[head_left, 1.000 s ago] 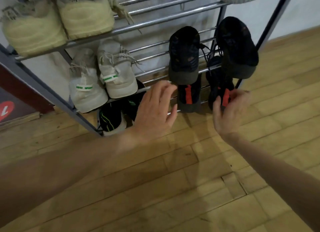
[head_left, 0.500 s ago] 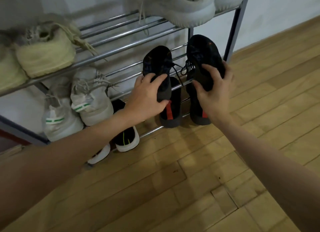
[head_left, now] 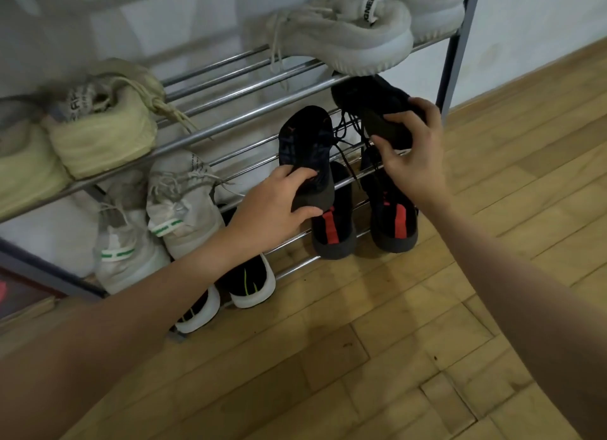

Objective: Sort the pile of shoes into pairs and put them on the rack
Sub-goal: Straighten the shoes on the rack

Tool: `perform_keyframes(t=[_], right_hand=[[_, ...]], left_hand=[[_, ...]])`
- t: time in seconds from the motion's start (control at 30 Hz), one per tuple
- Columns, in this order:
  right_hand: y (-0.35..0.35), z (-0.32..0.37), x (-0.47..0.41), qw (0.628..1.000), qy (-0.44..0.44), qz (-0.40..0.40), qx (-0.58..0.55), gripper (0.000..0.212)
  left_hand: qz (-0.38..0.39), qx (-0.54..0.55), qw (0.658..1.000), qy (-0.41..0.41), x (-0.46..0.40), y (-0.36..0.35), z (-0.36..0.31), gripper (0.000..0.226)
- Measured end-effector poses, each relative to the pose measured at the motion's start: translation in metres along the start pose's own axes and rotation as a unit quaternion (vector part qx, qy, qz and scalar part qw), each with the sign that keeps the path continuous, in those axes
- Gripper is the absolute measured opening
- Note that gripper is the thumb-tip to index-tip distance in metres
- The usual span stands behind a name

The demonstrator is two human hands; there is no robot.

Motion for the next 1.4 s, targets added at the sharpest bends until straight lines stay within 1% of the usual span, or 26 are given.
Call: perform_keyframes(t=[0.1, 0.13, 0.2, 0.27, 0.3, 0.47, 0.6, 0.73, 0.97, 1.07, 1.23, 1.3, 1.4], right_hand=[[0.002, -0.012, -0.007, 0.997, 0.001, 0.068, 0.027, 0.039], [0.002, -0.014, -0.005, 0.996, 0.002, 0.079, 0.046, 0.039], [0.005, -0.017, 0.002, 0.993, -0.004, 0.055, 0.102, 0.038], [0.008, -0.015, 0.008, 0.986, -0.001, 0.013, 0.167, 0.039], [0.008, -0.014, 0.009, 0.984, -0.001, 0.006, 0.179, 0.040], [0.014, -0.020, 0.008, 0.995, -0.016, 0.013, 0.096, 0.041], [0.016, -0.025, 0.019, 0.995, 0.008, 0.039, 0.093, 0.045], [0.021, -0.029, 0.023, 0.991, 0.036, 0.065, 0.111, 0.046], [0.023, -0.028, 0.012, 0.992, 0.037, 0.053, 0.108, 0.051], [0.023, -0.029, 0.008, 0.995, 0.021, 0.042, 0.089, 0.056], [0.025, -0.032, 0.005, 0.996, 0.014, 0.033, 0.087, 0.055], [0.026, -0.033, 0.007, 0.996, 0.004, 0.021, 0.087, 0.055], [0.028, -0.037, 0.020, 0.997, -0.031, -0.026, 0.068, 0.053]], left_hand=[[0.013, 0.011, 1.000, -0.002, 0.003, 0.000, 0.002, 0.059], [0.015, 0.020, 1.000, -0.001, 0.003, 0.001, 0.003, 0.057], [0.015, 0.035, 0.999, 0.008, 0.003, 0.002, 0.004, 0.054], [-0.002, 0.035, 0.999, 0.014, 0.003, 0.002, 0.003, 0.049], [-0.016, 0.032, 0.999, 0.015, 0.004, 0.002, 0.002, 0.047], [-0.090, 0.039, 0.994, 0.037, 0.003, -0.004, -0.016, 0.038], [-0.136, 0.027, 0.990, 0.017, -0.009, -0.014, -0.037, 0.032], [-0.166, 0.056, 0.983, 0.059, -0.031, -0.018, -0.048, 0.033], [-0.189, 0.031, 0.980, 0.052, -0.054, -0.033, -0.065, 0.035], [-0.205, 0.052, 0.976, 0.054, -0.062, -0.033, -0.071, 0.034], [-0.199, 0.087, 0.975, 0.041, -0.064, -0.044, -0.071, 0.035], [-0.201, 0.081, 0.976, 0.019, -0.061, -0.047, -0.068, 0.039], [-0.187, 0.072, 0.980, 0.007, -0.049, -0.054, -0.062, 0.056]])
Point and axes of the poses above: each hand's wrist, its own x-axis away from the middle knuckle, its own y-axis out of the back of the hand, z = x × y, the point moved 6 cm from there along -x, towards the middle knuckle, and after that the axes turned 3 degrees about -x, right-handed, at the moved point
